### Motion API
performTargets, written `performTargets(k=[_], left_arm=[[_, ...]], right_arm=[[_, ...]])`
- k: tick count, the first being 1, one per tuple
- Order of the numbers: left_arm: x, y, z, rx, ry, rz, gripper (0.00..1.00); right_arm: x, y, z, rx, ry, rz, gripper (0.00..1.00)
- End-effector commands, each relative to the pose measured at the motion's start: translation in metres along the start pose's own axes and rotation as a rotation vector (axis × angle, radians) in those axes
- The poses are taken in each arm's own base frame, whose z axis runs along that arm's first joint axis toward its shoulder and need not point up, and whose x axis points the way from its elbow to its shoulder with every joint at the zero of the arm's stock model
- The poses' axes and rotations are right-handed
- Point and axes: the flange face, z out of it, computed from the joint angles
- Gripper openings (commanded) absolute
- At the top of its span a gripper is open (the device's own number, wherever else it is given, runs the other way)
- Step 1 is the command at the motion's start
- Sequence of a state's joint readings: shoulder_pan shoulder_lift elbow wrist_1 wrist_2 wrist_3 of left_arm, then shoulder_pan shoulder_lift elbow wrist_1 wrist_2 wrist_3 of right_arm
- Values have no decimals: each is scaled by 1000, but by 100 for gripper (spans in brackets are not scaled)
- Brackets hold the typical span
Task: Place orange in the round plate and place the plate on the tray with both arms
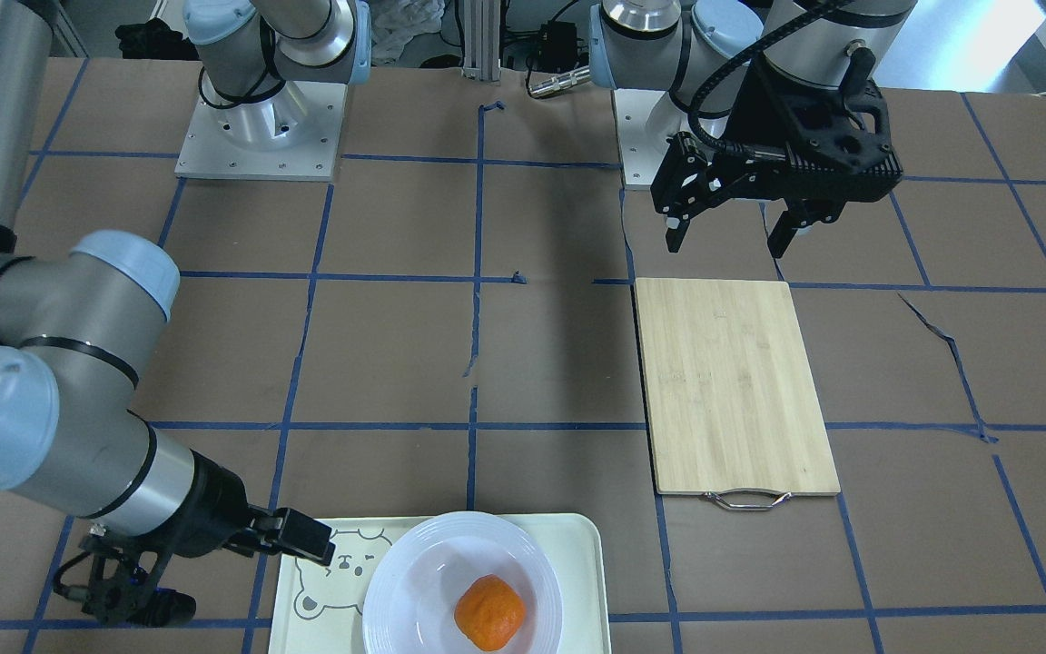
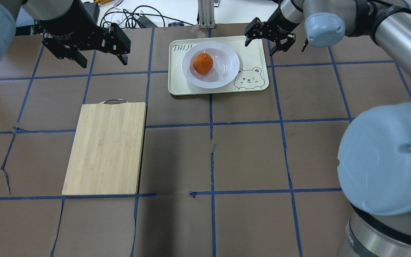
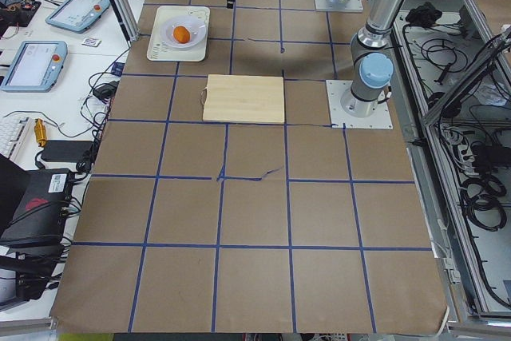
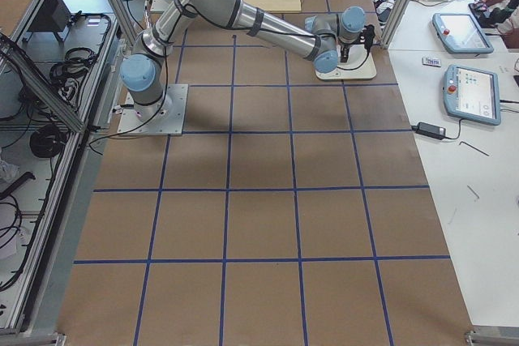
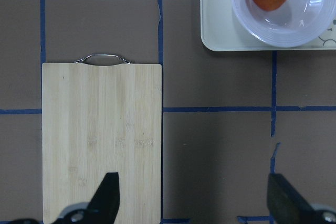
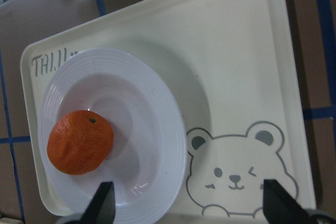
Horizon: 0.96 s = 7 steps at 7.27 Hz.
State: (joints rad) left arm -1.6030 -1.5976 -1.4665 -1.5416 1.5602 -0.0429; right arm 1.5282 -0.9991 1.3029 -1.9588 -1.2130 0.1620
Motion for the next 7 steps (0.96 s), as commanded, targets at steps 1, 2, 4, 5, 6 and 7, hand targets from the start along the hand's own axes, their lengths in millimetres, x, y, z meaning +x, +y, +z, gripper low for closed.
performTargets(k=[1,2,4,5,6,7], left_arm=[[0,0,0,-1,0,0,100],[0,0,0,-1,-1,0,100],[0,0,0,1,-3,0,100],[0,1,1,-4,-3,0,100],[1,2,-1,-4,-4,1,100],[1,4,-2,-4,-7,1,100]], right_arm=[[-3,43,-64,-59,148,25,100],[-5,63,-89,-48,209,18,100],[-6,114,-123,-18,264,17,100],[-4,136,-127,-12,317,12,100],[-9,156,-141,0,318,5,100],[-12,168,-154,-5,321,9,100]])
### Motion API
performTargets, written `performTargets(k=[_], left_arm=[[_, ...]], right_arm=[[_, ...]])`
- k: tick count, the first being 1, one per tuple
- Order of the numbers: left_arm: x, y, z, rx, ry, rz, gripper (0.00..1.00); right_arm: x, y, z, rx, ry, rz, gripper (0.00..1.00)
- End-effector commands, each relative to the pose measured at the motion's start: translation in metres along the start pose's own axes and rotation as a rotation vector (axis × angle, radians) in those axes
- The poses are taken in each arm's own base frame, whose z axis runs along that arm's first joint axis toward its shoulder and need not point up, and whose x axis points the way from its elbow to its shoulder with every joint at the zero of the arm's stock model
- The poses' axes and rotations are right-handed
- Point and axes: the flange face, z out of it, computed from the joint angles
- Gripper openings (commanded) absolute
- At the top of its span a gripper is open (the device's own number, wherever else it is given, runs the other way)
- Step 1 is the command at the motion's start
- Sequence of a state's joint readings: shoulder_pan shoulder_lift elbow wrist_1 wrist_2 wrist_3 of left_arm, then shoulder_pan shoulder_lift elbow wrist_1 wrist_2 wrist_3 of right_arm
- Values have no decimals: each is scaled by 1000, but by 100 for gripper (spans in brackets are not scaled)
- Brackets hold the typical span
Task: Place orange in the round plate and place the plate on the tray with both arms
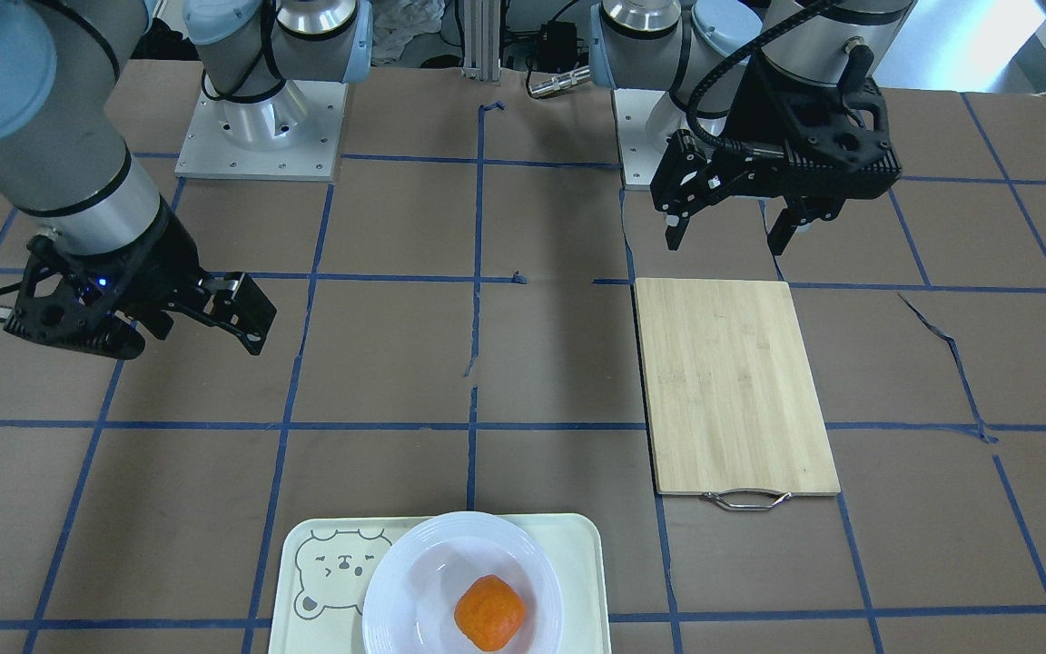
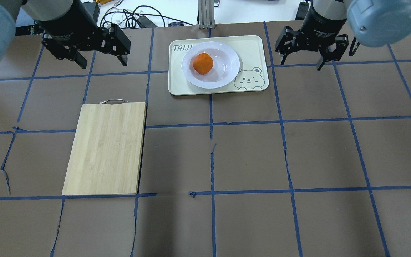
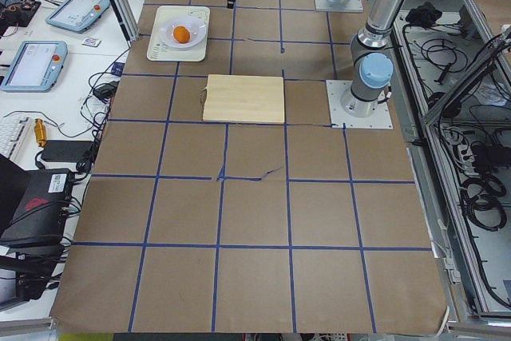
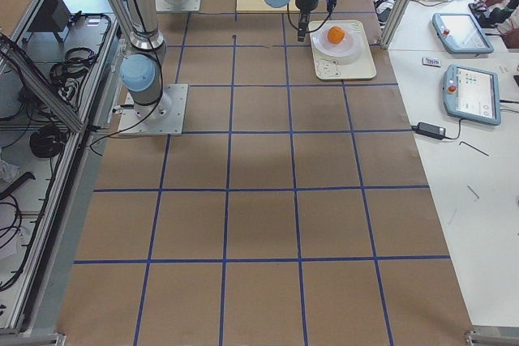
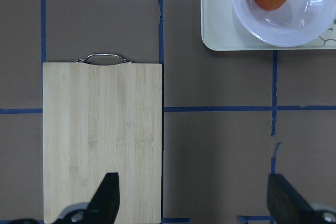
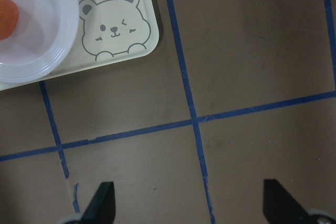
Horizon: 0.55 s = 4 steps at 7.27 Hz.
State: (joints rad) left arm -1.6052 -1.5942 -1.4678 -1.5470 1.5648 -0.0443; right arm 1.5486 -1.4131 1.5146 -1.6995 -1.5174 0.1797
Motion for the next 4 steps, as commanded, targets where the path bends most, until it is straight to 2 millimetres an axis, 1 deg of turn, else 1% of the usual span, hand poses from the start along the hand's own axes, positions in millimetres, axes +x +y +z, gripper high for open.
performTargets(k=[1,3,4], left_arm=[[-2,2,-2,0,-26,1,100],[-3,3,-3,2,-30,1,100],[-3,3,-3,2,-30,1,100]], right_arm=[[3,24,-19,0,14,1,100],[5,25,-15,-5,38,-4,100],[4,25,-19,2,37,-5,100]])
